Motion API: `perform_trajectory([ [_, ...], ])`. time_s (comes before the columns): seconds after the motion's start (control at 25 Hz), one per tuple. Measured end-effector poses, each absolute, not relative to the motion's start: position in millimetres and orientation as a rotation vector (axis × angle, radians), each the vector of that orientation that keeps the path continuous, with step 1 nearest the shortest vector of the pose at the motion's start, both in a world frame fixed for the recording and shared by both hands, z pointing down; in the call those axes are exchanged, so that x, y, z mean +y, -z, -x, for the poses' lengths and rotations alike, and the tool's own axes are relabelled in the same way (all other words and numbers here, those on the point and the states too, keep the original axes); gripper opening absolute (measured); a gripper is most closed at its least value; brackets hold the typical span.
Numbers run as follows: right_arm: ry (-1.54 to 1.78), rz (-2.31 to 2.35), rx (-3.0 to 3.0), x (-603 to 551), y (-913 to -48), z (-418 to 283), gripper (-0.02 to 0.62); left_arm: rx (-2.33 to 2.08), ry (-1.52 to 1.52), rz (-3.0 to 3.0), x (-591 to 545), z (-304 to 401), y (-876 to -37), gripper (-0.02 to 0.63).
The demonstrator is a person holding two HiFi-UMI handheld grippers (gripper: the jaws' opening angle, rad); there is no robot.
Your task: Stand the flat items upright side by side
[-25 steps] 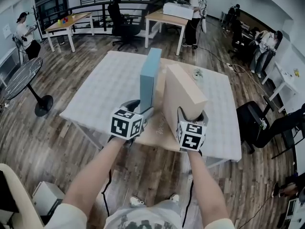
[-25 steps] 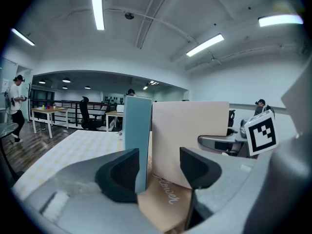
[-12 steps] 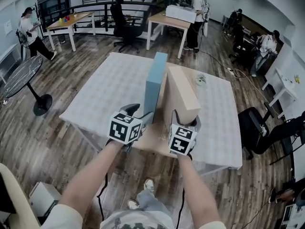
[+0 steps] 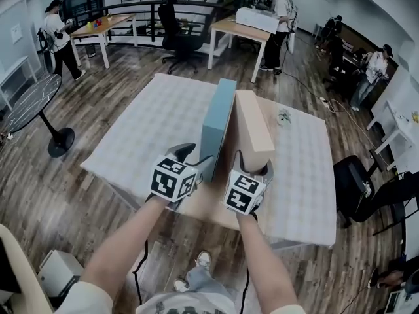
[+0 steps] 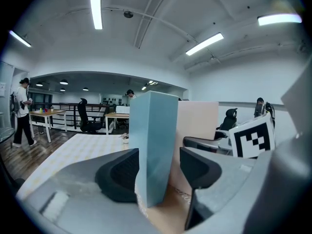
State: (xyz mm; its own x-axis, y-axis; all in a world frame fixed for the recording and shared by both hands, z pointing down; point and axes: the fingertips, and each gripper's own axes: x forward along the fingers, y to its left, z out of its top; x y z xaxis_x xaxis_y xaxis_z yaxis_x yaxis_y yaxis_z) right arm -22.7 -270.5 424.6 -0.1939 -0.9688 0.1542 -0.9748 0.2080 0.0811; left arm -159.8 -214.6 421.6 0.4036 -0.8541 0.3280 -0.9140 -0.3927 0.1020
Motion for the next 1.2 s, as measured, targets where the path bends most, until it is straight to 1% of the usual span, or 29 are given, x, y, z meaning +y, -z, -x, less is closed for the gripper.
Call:
perform_trajectory([
  [0.68, -0.12, -1.915, -2.3, -307.7, -427.5, 47.5, 0.33, -1.475, -0.37, -2.498, -231.4, 151.6, -414.6, 0.27],
  [0.96, -0.251, -1.848, -2.404, -301.6, -424.4, 60.2, 0.33, -1.465, -0.393, -2.5, -230.6, 150.0, -415.1, 0.27],
  [1.2, -0.255, -1.669, -2.517, -291.8, -416.8, 64.5, 0.347, -1.457, -0.41, -2.509, -232.6, 153.0, -411.1, 0.27],
])
